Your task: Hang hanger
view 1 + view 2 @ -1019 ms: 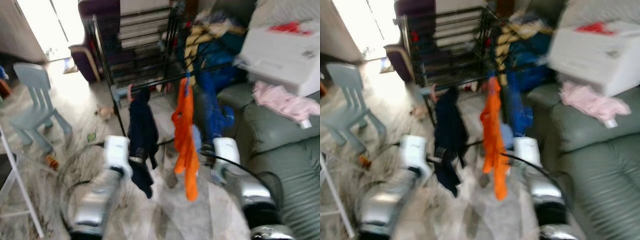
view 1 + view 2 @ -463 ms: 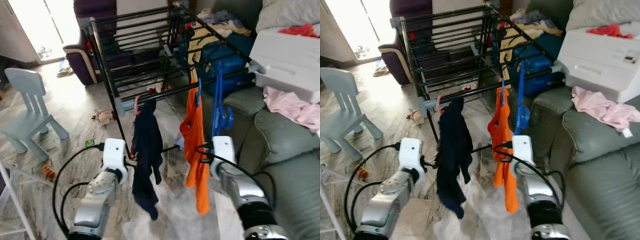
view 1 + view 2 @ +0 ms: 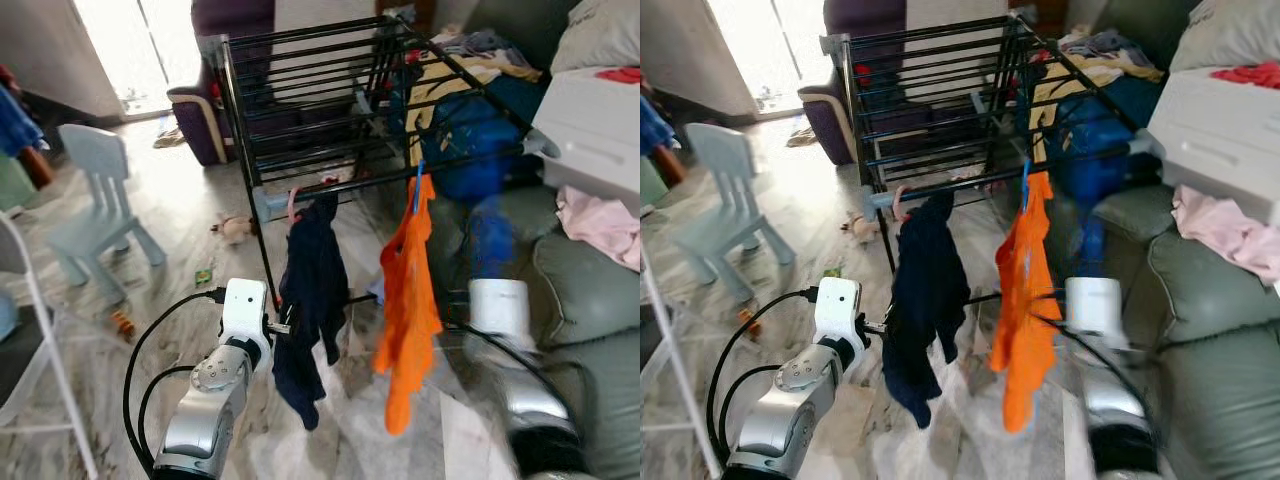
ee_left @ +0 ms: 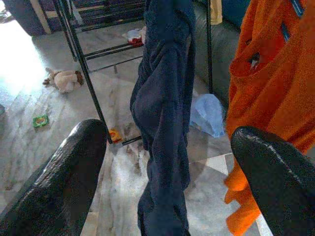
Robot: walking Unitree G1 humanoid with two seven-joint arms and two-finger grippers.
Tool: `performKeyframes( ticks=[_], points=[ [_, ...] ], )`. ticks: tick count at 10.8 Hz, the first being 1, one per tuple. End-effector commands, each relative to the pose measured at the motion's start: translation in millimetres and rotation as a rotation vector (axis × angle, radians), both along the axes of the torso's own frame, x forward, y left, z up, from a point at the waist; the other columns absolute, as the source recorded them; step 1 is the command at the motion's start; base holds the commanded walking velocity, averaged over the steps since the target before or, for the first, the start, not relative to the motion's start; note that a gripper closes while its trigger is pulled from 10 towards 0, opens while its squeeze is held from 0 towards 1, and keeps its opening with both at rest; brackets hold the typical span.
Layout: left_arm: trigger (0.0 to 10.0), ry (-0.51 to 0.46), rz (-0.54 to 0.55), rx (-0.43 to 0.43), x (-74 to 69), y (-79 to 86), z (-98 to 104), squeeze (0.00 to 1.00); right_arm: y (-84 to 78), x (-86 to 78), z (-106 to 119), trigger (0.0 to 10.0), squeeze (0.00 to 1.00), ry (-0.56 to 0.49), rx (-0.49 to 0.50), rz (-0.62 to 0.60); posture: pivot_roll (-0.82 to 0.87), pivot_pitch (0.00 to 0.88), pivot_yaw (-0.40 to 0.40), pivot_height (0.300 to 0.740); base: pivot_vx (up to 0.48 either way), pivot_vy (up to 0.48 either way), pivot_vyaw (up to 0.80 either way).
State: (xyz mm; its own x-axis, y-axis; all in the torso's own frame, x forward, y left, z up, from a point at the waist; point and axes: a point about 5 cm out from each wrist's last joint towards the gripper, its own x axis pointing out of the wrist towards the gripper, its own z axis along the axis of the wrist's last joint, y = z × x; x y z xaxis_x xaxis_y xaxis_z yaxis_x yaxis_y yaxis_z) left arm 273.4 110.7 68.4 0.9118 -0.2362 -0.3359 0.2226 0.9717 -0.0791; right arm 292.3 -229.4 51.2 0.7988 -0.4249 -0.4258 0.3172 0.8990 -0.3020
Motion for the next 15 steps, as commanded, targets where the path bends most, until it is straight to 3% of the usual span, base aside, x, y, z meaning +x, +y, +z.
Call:
performKeyframes(
  ticks=[1, 3, 6, 10, 12, 15],
  points=[
    [10.0, -0.001, 0.008, 0.008, 0.8, 2.4, -0.8, 0.00, -3.2, 1.3, 9.0, 10.0, 0.00, -0.063, 0.007, -0.067, -0.08, 0.000, 0.065, 0.740, 0.000, 0.000, 0.00],
    [10.0, -0.014, 0.000, 0.004, 1.8, 1.6, 0.8, 0.00, -3.8, -0.5, 3.8, 10.0, 0.00, -0.047, 0.085, -0.134, -0.08, 0.000, 0.065, 0.740, 0.000, 0.000, 0.00],
    [10.0, -0.015, -0.008, -0.002, 1.7, 0.4, 1.8, 0.00, 16.0, -6.4, -27.1, 10.0, 0.00, 0.156, 0.319, -0.155, -0.08, 0.000, 0.062, 0.740, 0.000, 0.000, 0.00],
    [10.0, 0.001, -0.006, 0.007, 1.9, 1.1, -0.4, 0.00, 59.9, 15.8, -24.2, 10.0, 0.00, 0.272, 0.537, 0.066, -0.08, 0.000, 0.059, 0.740, 0.000, 0.000, 0.00],
    [10.0, 0.003, -0.007, 0.011, 2.0, 1.2, -0.5, 0.00, 90.4, 18.2, -22.6, 10.0, 0.00, 0.338, 0.613, 0.224, -0.07, 0.000, 0.055, 0.740, 0.000, 0.000, 0.00],
    [10.0, 0.011, -0.007, 0.012, 0.4, 1.0, -2.0, 0.00, 94.6, 11.1, -27.9, 10.0, 0.00, 0.386, 0.648, 0.276, -0.07, 0.000, 0.048, 0.740, 0.000, 0.000, 0.00]
  ],
)
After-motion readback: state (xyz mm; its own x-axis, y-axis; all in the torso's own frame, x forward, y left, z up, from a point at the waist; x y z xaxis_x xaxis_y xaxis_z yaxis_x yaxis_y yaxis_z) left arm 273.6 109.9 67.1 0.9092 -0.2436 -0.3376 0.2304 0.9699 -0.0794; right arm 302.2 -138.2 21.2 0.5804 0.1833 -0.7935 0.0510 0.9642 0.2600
